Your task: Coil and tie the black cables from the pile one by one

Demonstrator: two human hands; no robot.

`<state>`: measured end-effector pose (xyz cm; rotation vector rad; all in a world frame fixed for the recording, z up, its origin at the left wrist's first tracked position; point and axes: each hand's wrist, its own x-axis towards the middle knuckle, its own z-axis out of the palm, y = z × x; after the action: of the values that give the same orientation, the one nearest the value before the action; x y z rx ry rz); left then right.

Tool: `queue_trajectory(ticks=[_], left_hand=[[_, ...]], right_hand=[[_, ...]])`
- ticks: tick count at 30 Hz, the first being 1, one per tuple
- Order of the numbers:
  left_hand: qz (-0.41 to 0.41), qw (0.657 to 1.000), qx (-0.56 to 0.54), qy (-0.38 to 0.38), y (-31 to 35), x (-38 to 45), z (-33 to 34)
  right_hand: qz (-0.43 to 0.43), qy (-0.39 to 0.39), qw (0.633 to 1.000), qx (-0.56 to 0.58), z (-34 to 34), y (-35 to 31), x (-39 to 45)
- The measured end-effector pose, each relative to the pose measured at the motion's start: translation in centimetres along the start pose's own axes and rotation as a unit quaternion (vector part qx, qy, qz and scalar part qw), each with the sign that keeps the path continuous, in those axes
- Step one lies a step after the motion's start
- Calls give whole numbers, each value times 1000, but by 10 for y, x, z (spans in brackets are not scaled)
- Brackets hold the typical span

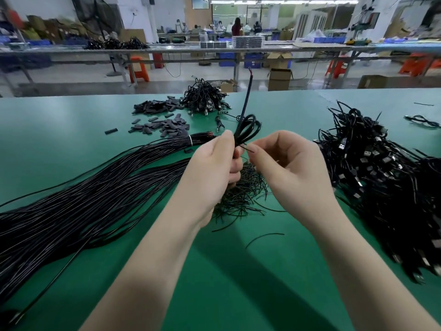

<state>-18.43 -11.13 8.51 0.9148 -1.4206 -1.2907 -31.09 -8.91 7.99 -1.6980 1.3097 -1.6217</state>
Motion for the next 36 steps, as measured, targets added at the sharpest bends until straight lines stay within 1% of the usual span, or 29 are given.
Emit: queue_trajectory(ticks=[2, 5, 9, 10, 12, 15, 18, 20, 22, 24, 26, 28, 32, 34, 36], left_hand=[[38, 997, 56, 41, -2, 2, 0], [82, 987, 127, 61, -4, 2, 0], [102, 981, 149, 72, -2, 3, -6], [102, 980, 152, 75, -2, 3, -6], [104, 979, 158, 78, -2, 1, -4], [115, 981, 149, 57, -2, 1, -2], [106, 988, 110, 11, 0, 0, -2], [115, 988, 107, -3, 1, -2, -2], [110, 989, 98, -16, 3, -3, -3], [88, 991, 95, -29, 5, -2, -8], [79, 983, 162, -22, 4, -2, -12], [86, 968, 234, 11, 3, -4, -11], [119, 954, 267, 73, 3, -7, -5], [130, 952, 269, 74, 5, -8, -7], [117, 960, 245, 62, 6, -9, -10]], right_hand=[[-14, 0, 1000, -21, 1, -4, -2], [10, -23, 1000, 8, 0, -6, -2], [83, -82, 985, 128, -5, -7, 1], [95, -91, 981, 141, -6, -6, 2], [98, -87, 983, 128, -6, -5, 2], [124, -70, 978, 154, -6, -3, 1], [156, -85, 962, 205, -9, -2, 3], [157, -88, 959, 219, -10, -3, 4], [145, -70, 961, 227, -9, -3, 3], [108, -37, 972, 204, -7, -4, 1], [65, -12, 986, 154, -3, -3, 0], [42, 3, 993, 110, 0, -3, -1], [50, -18, 992, 111, -2, -3, -1], [61, -16, 993, 99, -5, -1, 1], [62, -15, 995, 72, -5, 2, 1]])
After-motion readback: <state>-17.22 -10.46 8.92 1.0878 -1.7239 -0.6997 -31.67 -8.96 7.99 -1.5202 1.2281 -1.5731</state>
